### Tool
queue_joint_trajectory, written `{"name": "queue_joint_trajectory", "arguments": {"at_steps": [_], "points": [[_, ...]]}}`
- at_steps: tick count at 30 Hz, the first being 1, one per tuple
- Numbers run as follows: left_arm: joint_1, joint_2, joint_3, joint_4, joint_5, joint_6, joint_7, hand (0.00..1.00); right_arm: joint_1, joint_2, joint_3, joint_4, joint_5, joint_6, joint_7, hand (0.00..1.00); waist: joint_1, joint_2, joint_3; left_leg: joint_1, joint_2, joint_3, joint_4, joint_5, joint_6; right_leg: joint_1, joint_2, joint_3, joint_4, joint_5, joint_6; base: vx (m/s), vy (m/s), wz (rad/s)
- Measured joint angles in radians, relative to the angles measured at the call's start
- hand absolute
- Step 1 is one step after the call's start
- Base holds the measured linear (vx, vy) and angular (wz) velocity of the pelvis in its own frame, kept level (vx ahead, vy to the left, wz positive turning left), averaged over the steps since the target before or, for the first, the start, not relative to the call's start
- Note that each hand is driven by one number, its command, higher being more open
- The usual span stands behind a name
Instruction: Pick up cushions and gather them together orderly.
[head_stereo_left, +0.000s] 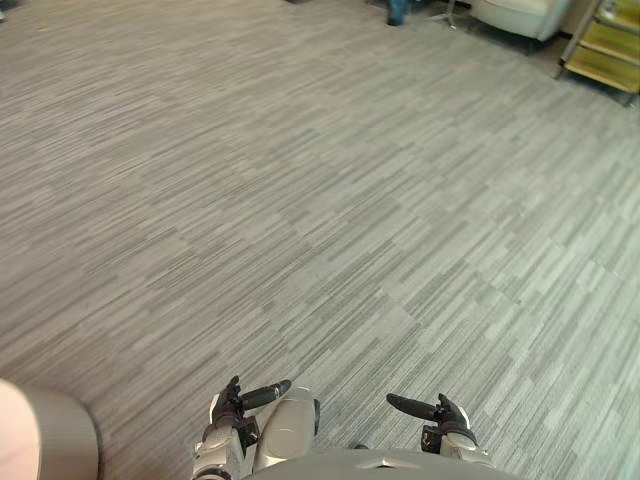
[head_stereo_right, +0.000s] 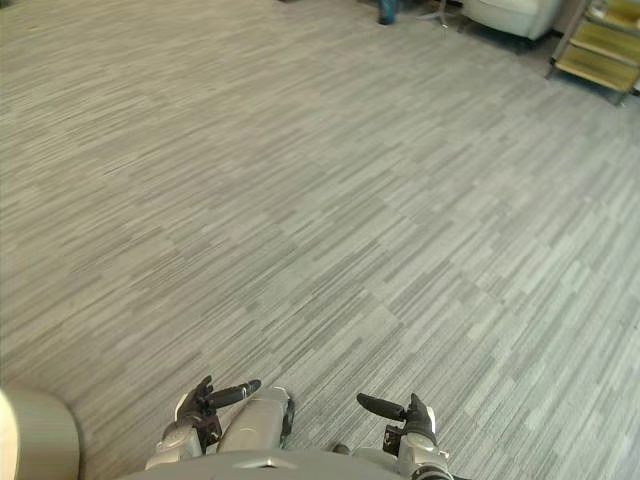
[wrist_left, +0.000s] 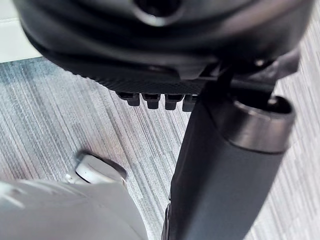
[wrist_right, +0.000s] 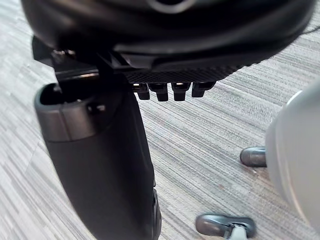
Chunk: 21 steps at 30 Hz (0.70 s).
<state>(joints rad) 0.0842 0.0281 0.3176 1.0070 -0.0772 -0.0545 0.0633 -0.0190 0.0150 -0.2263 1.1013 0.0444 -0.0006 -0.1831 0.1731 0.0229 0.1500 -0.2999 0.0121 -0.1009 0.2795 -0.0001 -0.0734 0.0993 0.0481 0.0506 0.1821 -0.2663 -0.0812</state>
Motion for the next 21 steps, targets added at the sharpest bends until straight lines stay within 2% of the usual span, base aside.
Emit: {"name": "queue_joint_trajectory", "arguments": {"at_steps": [1, 3, 4, 5, 6, 7, 8, 9, 11, 12, 14, 15, 16, 17, 18, 19, 20, 21], "points": [[0.011, 0.014, 0.012, 0.007, 0.003, 0.002, 0.002, 1.0, 0.009, 0.018, -0.024, 0.0, -0.004, 0.0, 0.009, 1.0, -0.006, -0.028, -0.009, 0.008, -0.019, 0.054, 0.062, -0.055, 0.039, 0.011, -0.036, 0.066, 0.011, -0.015, 0.021, 0.5, 0.083, -0.67], [0.013, 0.013, 0.013, 0.007, 0.004, 0.003, 0.002, 1.0, 0.018, 0.023, -0.029, -0.01, -0.004, 0.001, 0.009, 1.0, -0.002, -0.03, -0.015, 0.01, -0.023, 0.081, 0.099, -0.085, 0.053, 0.013, -0.048, 0.09, 0.035, -0.02, 0.031, 0.37, 0.072, -0.53], [0.02, 0.01, 0.015, 0.006, 0.01, 0.003, 0.001, 1.0, 0.039, 0.023, -0.028, -0.031, -0.006, 0.001, 0.017, 1.0, 0.0, -0.033, -0.027, 0.041, -0.035, 0.117, 0.125, -0.126, 0.078, 0.006, -0.07, 0.103, 0.113, -0.032, 0.055, 0.45, 0.094, -0.58], [0.023, 0.008, 0.018, 0.007, 0.01, 0.003, 0.001, 1.0, 0.046, 0.022, -0.028, -0.039, -0.006, 0.001, 0.022, 1.0, 0.003, -0.031, -0.028, 0.073, -0.04, 0.132, 0.126, -0.144, 0.088, -0.009, -0.078, 0.102, 0.197, -0.046, 0.079, 0.44, 0.097, -0.81], [0.024, 0.009, 0.009, 0.007, 0.01, 0.003, 0.001, 1.0, 0.06, 0.021, -0.028, -0.059, -0.013, 0.0, 0.031, 1.0, -0.001, -0.032, -0.027, 0.139, -0.051, 0.163, 0.125, -0.177, 0.109, -0.092, -0.09, 0.092, 0.45, -0.036, 0.114, 0.41, 0.11, -0.69], [0.024, 0.009, 0.005, 0.006, 0.01, 0.003, 0.001, 1.0, 0.062, 0.02, -0.028, -0.071, -0.022, 0.002, 0.033, 1.0, -0.001, -0.033, -0.027, 0.169, -0.054, 0.175, 0.119, -0.197, 0.112, -0.147, -0.099, 0.077, 0.586, 0.003, 0.17, 0.39, 0.095, -0.76], [0.023, 0.005, 0.001, 0.007, 0.01, 0.003, 0.001, 1.0, 0.062, 0.014, -0.028, -0.092, -0.027, -0.002, 0.039, 1.0, -0.011, -0.025, -0.027, 0.24, -0.054, 0.175, 0.083, -0.248, 0.114, -0.242, -0.126, 0.02, 0.805, 0.09, 0.184, 0.38, 0.077, -0.54], [0.017, 0.009, 0.0, 0.01, 0.01, 0.008, 0.001, 1.0, 0.064, 0.011, -0.028, -0.109, -0.036, -0.013, 0.041, 1.0, -0.02, -0.031, -0.023, 0.295, -0.058, 0.179, 0.07, -0.269, 0.115, -0.301, -0.165, -0.049, 0.92, 0.065, 0.144, 0.37, 0.022, -0.41], [0.009, 0.004, -0.001, 0.016, 0.009, 0.011, 0.003, 1.0, 0.07, 0.006, -0.028, -0.128, -0.044, -0.027, 0.044, 1.0, -0.04, -0.018, -0.028, 0.376, -0.024, 0.177, 0.032, -0.3, 0.109, -0.362, -0.189, -0.17, 0.909, 0.015, 0.085, 0.38, -0.034, -0.12], [0.001, 0.004, -0.001, 0.021, 0.009, 0.012, 0.002, 1.0, 0.064, 0.006, -0.028, -0.126, -0.044, -0.034, 0.044, 1.0, -0.045, -0.017, -0.024, 0.442, 0.005, 0.177, -0.015, -0.306, 0.101, -0.382, -0.189, -0.239, 0.818, -0.009, 0.081, 0.36, -0.085, -0.05], [-0.007, 0.007, -0.013, 0.025, 0.008, 0.011, 0.001, 1.0, 0.045, 0.005, -0.03, -0.122, -0.044, -0.039, 0.044, 1.0, -0.063, -0.018, -0.022, 0.497, 0.054, 0.178, -0.07, -0.322, 0.076, -0.436, -0.182, -0.296, 0.621, -0.008, 0.09, 0.41, -0.164, -0.02], [-0.013, 0.021, -0.036, 0.045, 0.007, 0.011, -0.001, 1.0, 0.023, -0.003, -0.033, -0.099, -0.044, -0.042, 0.044, 1.0, -0.071, -0.022, -0.019, 0.527, 0.073, 0.176, -0.105, -0.329, 0.062, -0.466, -0.166, -0.282, 0.393, 0.05, 0.123, 0.54, -0.261, 0.03], [-0.016, 0.024, -0.042, 0.057, 0.008, 0.01, -0.001, 1.0, 0.013, -0.013, -0.033, -0.074, -0.044, -0.04, 0.043, 1.0, -0.075, -0.021, -0.016, 0.551, 0.072, 0.161, -0.12, -0.331, 0.064, -0.462, -0.158, -0.279, 0.331, 0.177, 0.103, 0.6, -0.322, 0.01], [-0.019, 0.024, -0.044, 0.067, 0.009, 0.011, 0.0, 1.0, 0.009, -0.023, -0.032, -0.059, -0.045, -0.039, 0.044, 1.0, -0.076, -0.01, -0.016, 0.56, 0.084, 0.147, -0.121, -0.33, 0.064, -0.453, -0.14, -0.28, 0.329, 0.169, 0.06, 0.64, -0.375, -0.17], [-0.025, 0.013, -0.048, 0.079, 0.01, 0.012, 0.0, 1.0, -0.012, -0.051, -0.046, -0.021, -0.047, -0.021, 0.044, 1.0, -0.071, 0.025, -0.015, 0.548, 0.118, 0.059, -0.071, -0.306, 0.065, -0.446, -0.108, -0.286, 0.354, 0.119, 0.035, 0.56, -0.343, -0.21], [-0.026, 0.004, -0.048, 0.079, 0.011, 0.012, 0.001, 1.0, -0.014, -0.057, -0.063, -0.018, -0.048, -0.017, 0.044, 1.0, -0.074, 0.032, -0.011, 0.545, 0.117, 0.039, -0.048, -0.295, 0.049, -0.442, -0.104, -0.288, 0.367, 0.098, 0.027, 0.55, -0.335, -0.21], [-0.025, -0.009, -0.037, 0.079, 0.011, 0.012, 0.004, 1.0, -0.006, -0.065, -0.094, -0.015, -0.049, -0.011, 0.04, 1.0, -0.076, 0.048, -0.013, 0.524, 0.123, 0.006, 0.035, -0.268, 0.012, -0.417, -0.091, -0.293, 0.371, 0.061, 0.016, 0.45, -0.255, -0.02], [-0.025, -0.008, -0.028, 0.078, 0.01, 0.012, 0.004, 1.0, 0.0, -0.066, -0.103, -0.015, -0.05, -0.008, 0.039, 1.0, -0.077, 0.051, -0.013, 0.508, 0.124, -0.004, 0.091, -0.252, 0.0, -0.401, -0.086, -0.296, 0.362, 0.051, 0.013, 0.55, -0.302, 0.03]]}}
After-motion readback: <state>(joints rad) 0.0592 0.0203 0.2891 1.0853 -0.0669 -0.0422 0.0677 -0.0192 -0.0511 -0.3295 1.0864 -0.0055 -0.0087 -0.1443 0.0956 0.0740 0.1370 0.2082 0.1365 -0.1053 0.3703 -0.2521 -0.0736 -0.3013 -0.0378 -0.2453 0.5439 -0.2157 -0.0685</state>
